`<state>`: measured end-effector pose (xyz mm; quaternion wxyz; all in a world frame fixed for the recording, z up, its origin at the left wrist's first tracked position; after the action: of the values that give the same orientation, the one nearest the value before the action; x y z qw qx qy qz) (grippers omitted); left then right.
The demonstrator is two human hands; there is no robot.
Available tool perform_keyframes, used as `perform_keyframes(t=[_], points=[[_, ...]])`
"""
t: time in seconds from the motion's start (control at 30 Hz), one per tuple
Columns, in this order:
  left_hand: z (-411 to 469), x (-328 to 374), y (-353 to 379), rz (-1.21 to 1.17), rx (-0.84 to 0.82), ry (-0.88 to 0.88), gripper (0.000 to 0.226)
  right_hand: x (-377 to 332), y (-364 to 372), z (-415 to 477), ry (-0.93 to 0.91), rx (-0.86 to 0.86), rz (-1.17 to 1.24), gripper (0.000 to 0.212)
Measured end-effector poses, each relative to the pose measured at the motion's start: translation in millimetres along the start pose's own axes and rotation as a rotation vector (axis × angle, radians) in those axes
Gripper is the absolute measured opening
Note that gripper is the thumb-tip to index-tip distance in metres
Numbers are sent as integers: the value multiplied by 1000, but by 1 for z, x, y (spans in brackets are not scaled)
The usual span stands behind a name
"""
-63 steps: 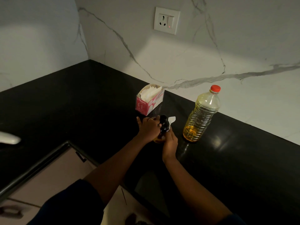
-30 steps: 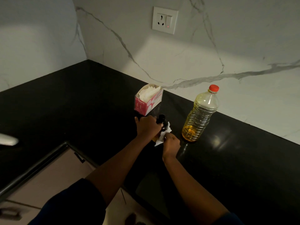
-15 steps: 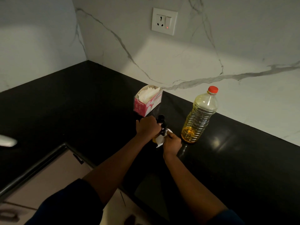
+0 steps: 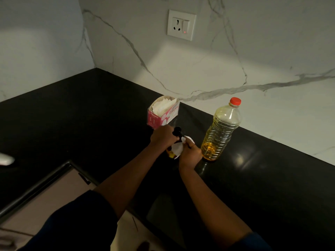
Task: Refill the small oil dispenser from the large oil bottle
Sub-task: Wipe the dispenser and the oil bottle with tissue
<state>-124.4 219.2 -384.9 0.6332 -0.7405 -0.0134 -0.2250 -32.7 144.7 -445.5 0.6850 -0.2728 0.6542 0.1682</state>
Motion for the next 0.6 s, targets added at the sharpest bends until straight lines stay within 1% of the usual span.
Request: perform_keyframes(t=[0.1,0.23,0.3,0.47,0.6], points=[[0,-3,1,-14,-61,-10,37,13,5,9,119,-79,-80,37],[2,-2,4,16,-29,-18,34,35,2,-2,245,-136,-145,36],[2,-1,3,42,-15,-20,33,40,1,-10,226,-128,-157,33],[3,0,4,86,-14,-8,36,17,-5,-14,109,-22,-50,30],[2,0,5,126,-36,-39,40,13,-1,-3,116,-74,-102,41]])
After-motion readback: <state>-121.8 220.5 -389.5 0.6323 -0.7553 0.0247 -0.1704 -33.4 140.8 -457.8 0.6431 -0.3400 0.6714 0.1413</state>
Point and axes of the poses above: each hand's wrist, its own z-axis towards the middle knuckle, its own y-axis out of the palm, x = y × z, the point moved 6 cm from there along z, towards the middle knuckle, and after that the axes turned 5 degrees about z, right-handed, at the moved point
